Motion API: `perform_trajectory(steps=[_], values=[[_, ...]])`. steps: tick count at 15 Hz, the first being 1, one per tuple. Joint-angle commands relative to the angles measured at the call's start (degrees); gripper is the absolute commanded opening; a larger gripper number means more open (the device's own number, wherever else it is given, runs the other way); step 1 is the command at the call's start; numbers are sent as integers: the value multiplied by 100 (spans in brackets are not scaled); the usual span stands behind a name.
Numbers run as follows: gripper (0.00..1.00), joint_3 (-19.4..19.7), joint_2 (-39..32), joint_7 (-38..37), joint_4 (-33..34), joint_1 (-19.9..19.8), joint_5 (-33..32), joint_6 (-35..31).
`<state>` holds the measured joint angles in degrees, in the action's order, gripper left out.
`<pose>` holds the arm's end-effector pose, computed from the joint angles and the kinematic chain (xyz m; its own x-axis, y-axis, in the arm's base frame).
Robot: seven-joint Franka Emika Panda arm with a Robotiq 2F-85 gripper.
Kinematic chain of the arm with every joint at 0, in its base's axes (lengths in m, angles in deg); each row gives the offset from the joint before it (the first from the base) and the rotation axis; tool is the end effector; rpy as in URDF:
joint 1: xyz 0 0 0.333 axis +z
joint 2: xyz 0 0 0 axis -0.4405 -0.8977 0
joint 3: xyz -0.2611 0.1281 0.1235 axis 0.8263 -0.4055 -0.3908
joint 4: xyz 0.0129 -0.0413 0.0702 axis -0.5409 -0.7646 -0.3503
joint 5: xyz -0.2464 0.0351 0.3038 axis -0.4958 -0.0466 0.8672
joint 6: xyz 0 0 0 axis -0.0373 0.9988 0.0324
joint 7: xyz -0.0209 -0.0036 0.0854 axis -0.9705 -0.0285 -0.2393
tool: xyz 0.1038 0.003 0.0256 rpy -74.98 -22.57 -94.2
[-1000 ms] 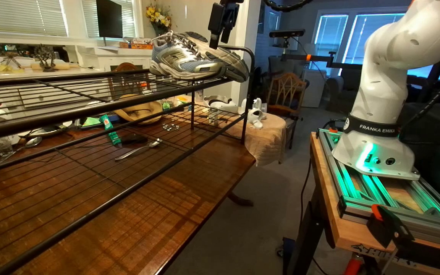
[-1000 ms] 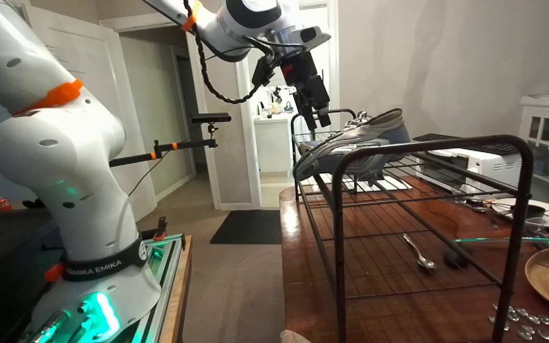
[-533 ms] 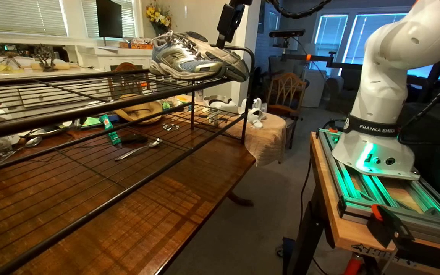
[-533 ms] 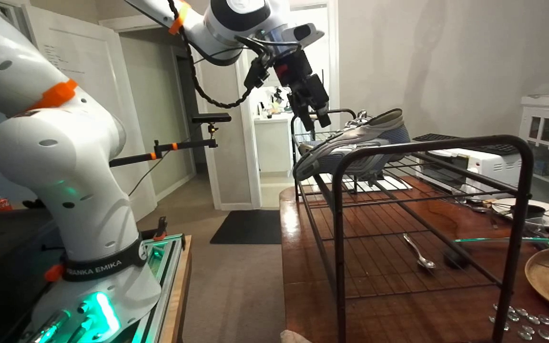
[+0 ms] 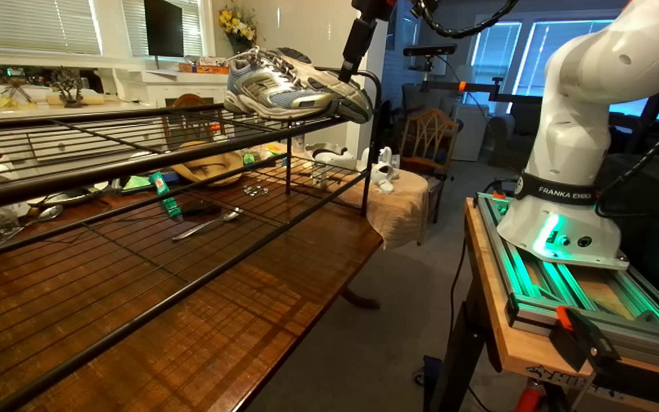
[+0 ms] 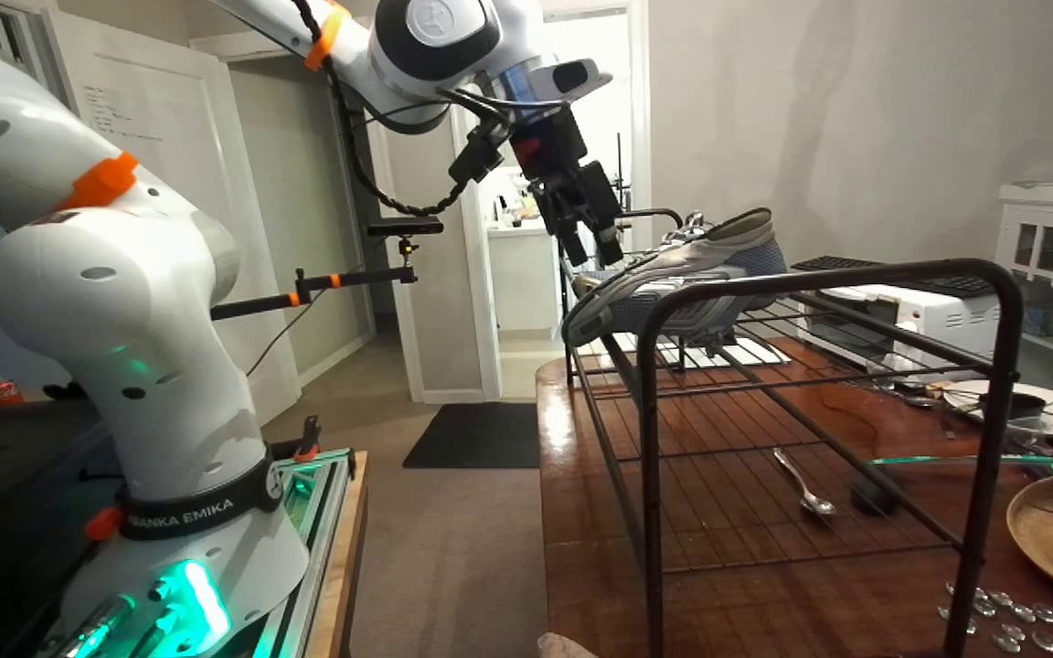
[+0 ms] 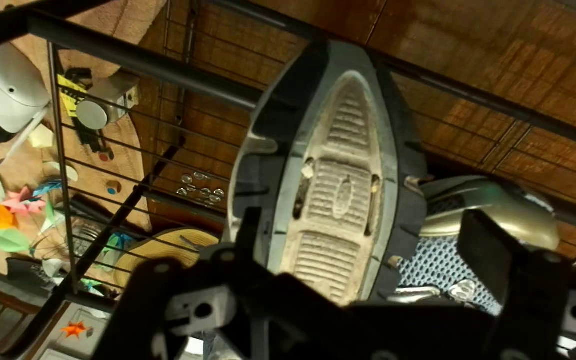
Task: Twist the shoe on the shelf
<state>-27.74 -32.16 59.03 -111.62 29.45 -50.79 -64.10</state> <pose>0.3744 0.0557 0.4445 0.9344 0.1709 0.3127 0.1222 -0.9779 0.1693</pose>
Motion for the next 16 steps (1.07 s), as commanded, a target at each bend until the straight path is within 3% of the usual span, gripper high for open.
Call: perform_trajectory(steps=[1, 6, 7, 9, 13, 16], values=[[100, 105, 446, 433, -481, 142, 139, -151], [100, -147, 395, 471, -231, -98, -295, -199], [100, -191, 624, 404, -558, -157, -415, -390], [100, -300, 392, 314, -254, -269, -527, -280], [100, -307, 276, 125, -261, -397, -388, 231], [100, -216, 95, -31, -270, -444, -298, 137]])
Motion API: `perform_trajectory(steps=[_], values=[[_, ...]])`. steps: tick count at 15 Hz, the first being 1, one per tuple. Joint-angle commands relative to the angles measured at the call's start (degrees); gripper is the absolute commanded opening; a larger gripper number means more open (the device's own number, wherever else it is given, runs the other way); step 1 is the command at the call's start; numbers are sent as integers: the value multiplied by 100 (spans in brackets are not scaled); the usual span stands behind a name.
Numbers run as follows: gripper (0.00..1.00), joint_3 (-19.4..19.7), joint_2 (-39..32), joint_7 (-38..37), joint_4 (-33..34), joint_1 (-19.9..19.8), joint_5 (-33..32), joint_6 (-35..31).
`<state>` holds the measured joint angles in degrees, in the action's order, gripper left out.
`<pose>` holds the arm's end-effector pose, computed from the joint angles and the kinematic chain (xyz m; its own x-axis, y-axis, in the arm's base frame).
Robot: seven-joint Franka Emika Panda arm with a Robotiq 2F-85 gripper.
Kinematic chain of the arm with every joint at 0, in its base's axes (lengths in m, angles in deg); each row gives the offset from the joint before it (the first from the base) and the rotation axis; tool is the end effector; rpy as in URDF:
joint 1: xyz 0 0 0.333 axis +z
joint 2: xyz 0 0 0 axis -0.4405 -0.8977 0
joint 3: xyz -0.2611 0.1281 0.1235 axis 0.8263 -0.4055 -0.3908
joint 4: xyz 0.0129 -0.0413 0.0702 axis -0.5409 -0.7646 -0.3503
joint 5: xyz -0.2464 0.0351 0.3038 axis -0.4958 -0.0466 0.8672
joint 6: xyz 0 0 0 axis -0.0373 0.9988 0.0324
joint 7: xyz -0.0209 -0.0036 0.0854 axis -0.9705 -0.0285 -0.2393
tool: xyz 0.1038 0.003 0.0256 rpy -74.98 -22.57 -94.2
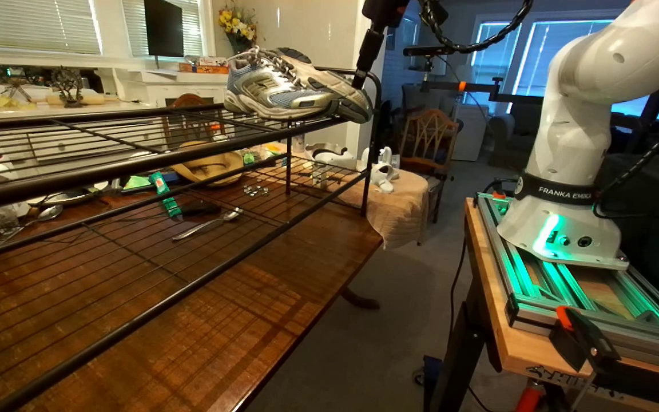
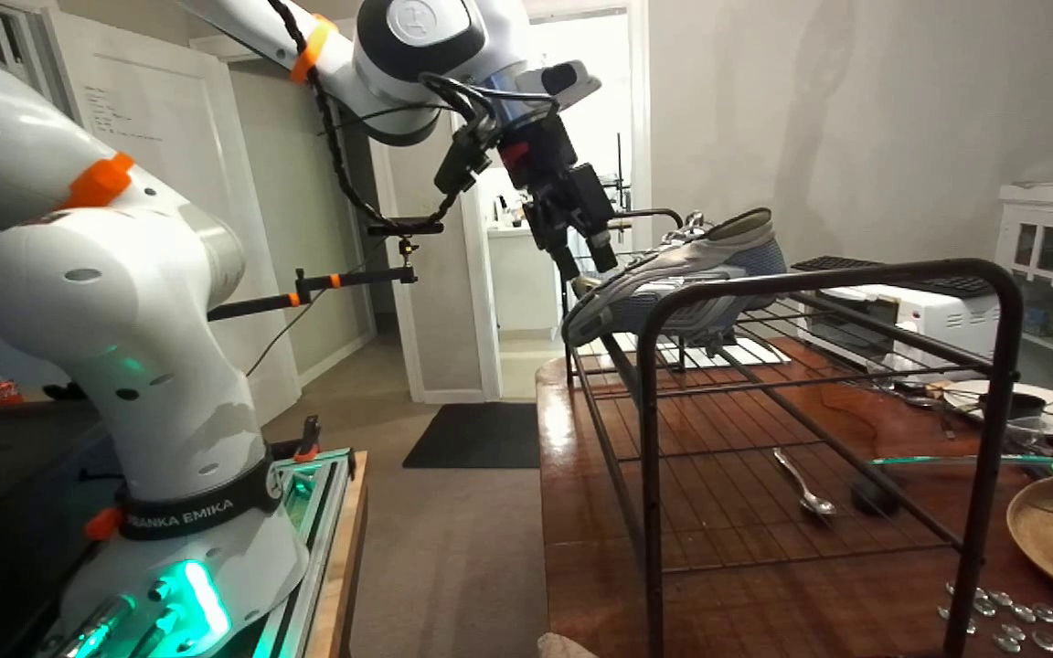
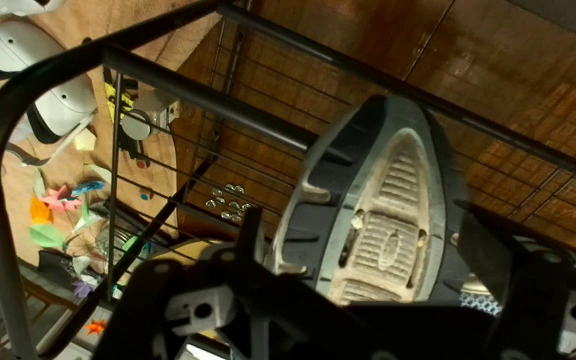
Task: Twist the shoe on the shelf
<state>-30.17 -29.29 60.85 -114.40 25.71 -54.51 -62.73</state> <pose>0.3596 0.0426 0.4357 0.9362 0.2211 0.2733 0.1479 -0.9531 0.2642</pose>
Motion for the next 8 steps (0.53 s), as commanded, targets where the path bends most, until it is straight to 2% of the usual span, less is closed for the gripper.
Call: perform_trajectory(steps=[1, 8], values=[[100, 33, -245, -299, 5, -101, 77, -108], [100, 28, -839, -899, 1, -301, 160, -1327]])
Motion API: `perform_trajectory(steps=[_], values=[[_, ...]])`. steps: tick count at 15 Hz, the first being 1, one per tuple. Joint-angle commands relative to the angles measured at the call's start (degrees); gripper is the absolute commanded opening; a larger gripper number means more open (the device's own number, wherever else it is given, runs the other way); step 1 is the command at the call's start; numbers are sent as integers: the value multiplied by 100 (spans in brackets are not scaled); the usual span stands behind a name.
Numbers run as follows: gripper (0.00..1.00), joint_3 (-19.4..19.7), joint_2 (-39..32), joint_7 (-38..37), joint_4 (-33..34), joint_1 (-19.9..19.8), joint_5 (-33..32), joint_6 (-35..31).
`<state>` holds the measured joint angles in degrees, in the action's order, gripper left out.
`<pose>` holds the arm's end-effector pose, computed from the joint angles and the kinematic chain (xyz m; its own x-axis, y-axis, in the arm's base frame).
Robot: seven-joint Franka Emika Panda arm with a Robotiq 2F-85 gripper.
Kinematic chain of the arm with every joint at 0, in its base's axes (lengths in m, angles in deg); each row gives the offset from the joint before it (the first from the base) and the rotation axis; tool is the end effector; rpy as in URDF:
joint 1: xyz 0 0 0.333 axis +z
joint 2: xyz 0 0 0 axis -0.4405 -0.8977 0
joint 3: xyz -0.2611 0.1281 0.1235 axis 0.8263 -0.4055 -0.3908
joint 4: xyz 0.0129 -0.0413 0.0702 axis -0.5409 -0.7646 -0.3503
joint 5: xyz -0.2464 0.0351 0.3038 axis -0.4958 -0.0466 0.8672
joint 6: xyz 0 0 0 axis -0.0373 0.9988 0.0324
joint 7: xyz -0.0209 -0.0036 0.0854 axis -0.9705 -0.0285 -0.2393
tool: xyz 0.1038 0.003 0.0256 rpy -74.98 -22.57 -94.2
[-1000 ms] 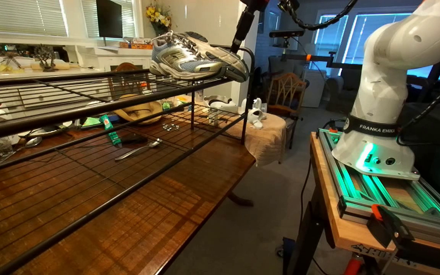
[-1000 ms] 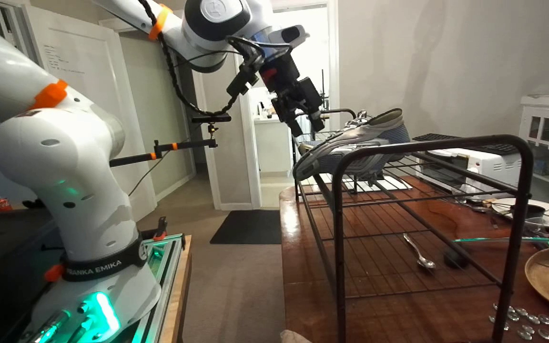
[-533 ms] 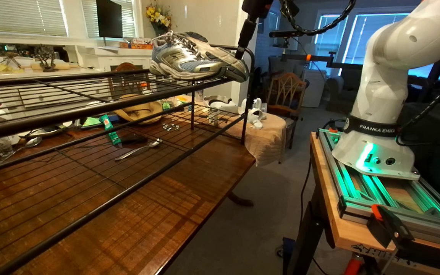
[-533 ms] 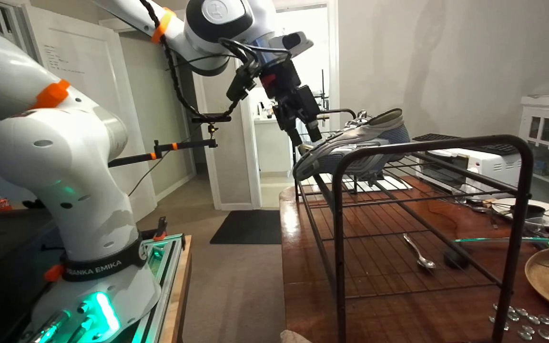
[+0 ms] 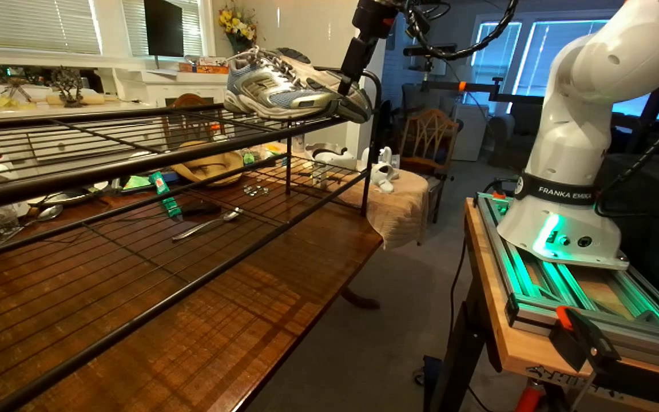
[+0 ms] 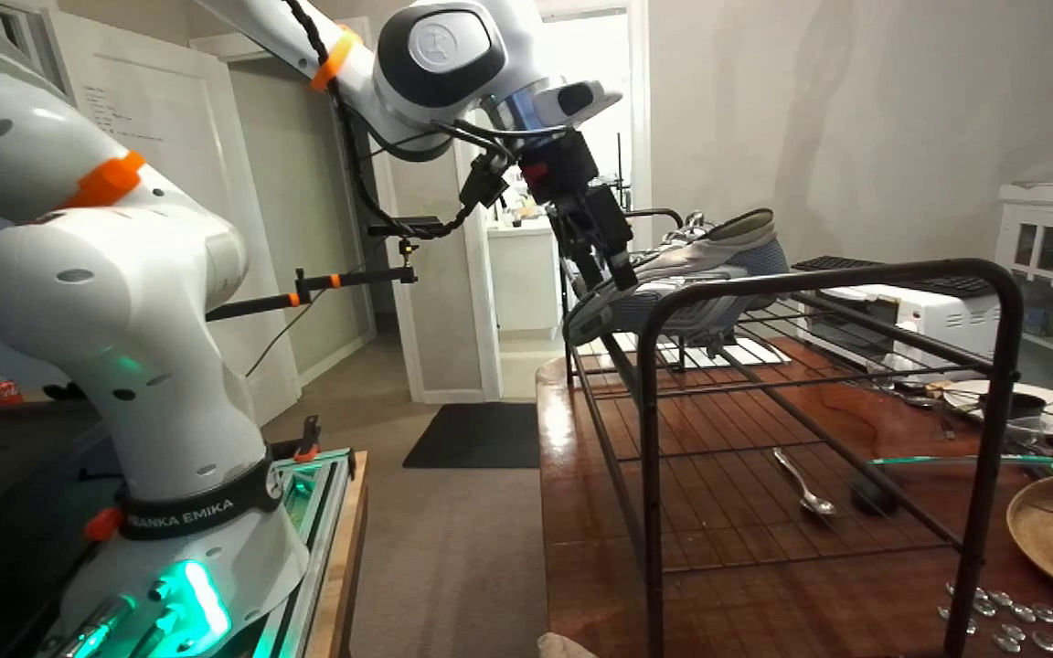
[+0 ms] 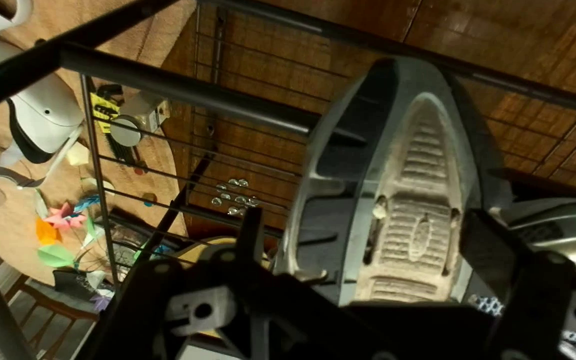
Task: Twist the shoe on the shelf
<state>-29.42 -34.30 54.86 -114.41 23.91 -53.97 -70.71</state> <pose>0.3790 0.0325 0.4192 0.9335 0.0961 0.3454 0.0301 -0.9810 0.1914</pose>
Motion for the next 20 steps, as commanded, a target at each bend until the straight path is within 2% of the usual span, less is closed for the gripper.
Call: perform_trajectory(steps=[1, 5, 6, 7, 11, 12, 13, 14, 16, 20], values=[[100, -43, -431, -375, 3, -124, 165, -683], [100, -81, -732, -578, 4, -224, 230, -1092], [75, -97, -785, -618, 5, -265, 209, -1178], [74, -122, -825, -653, 3, -323, 165, -1246], [45, -226, -793, -754, 18, -509, 68, -1296], [39, -256, -741, -786, 31, -529, 65, -1265], [39, -311, -618, -848, -30, -591, 7, -1253], [33, -348, -482, -889, -162, -628, -24, -1271], [22, -519, -460, -982, -3, -820, -236, -1140], [11, -622, -262, -762, 31, -1089, -659, -962]])
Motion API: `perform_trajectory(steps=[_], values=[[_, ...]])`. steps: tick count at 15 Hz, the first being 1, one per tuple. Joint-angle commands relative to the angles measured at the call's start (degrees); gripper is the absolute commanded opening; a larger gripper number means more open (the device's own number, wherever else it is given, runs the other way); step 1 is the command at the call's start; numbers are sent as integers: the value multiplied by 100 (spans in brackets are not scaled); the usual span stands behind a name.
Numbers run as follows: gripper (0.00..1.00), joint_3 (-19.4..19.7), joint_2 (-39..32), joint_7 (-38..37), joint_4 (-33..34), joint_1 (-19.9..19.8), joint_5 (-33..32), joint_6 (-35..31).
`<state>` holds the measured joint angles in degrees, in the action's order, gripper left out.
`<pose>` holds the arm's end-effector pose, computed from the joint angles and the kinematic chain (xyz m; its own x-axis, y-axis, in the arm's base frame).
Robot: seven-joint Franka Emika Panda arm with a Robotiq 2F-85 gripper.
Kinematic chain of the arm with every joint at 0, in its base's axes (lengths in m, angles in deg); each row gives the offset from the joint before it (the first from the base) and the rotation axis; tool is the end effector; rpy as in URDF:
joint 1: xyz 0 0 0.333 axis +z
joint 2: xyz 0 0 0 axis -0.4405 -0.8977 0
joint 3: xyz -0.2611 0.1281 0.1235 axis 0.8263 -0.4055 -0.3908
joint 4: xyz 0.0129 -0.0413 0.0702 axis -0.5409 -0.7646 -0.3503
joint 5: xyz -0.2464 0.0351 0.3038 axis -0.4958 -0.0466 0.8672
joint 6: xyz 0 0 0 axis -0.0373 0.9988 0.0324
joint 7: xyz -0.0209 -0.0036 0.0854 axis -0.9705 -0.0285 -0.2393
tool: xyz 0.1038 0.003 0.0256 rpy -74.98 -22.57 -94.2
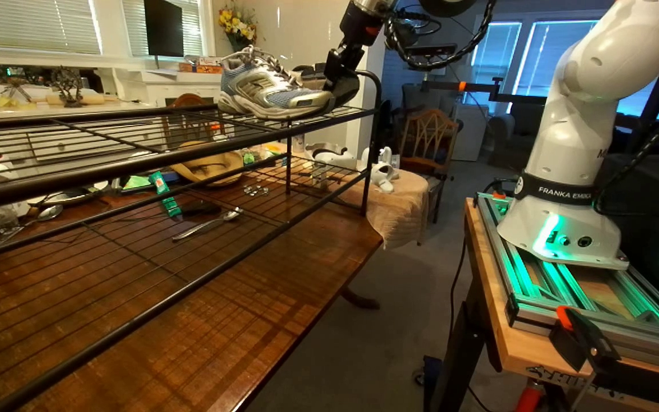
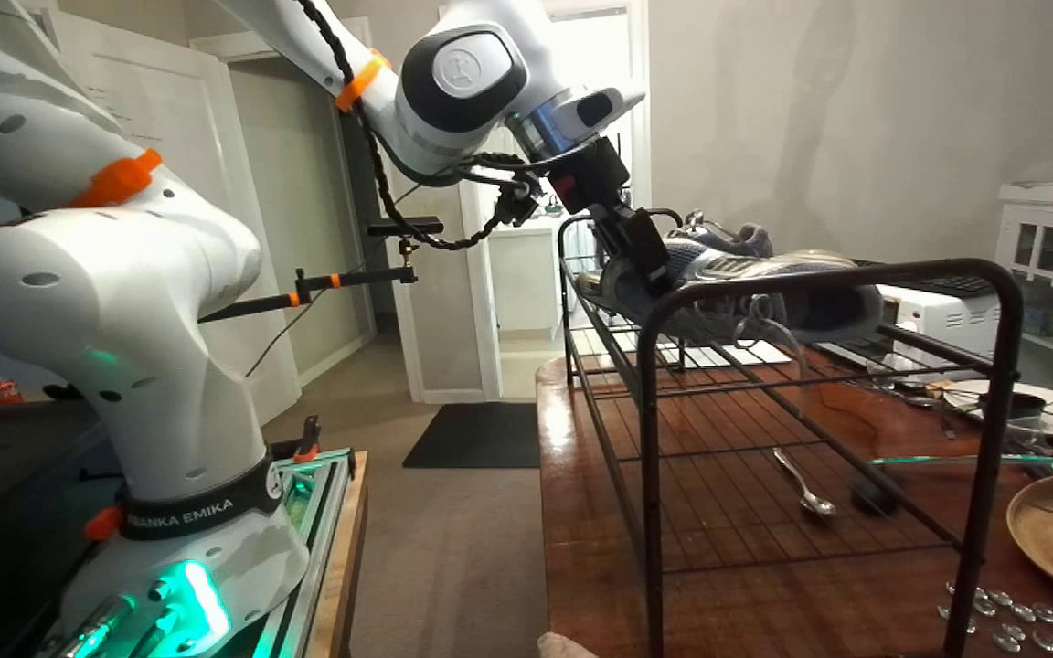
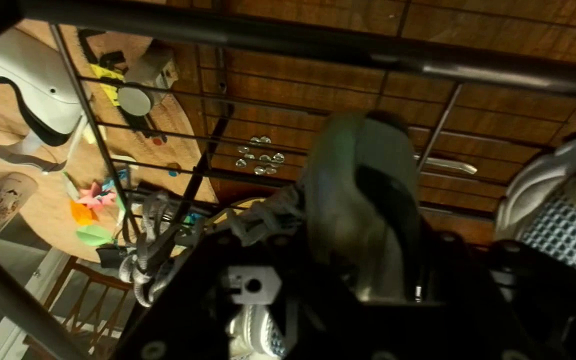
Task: Twist the shoe on the shelf
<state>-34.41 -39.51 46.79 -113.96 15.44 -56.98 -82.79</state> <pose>0.4027 0.0181 0.4090 0.8827 -0.0109 0.4698 -0.1001 -0.9812 0.1651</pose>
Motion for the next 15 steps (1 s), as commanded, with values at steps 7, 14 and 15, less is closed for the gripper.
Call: perform_trajectory(steps=[7, 14, 15], values=[[8, 120, 92, 1293, 75, 170, -837, 302], [59, 623, -22, 3217, 219, 949, -811, 604], [66, 701, -29, 3499, 256, 1014, -834, 654]])
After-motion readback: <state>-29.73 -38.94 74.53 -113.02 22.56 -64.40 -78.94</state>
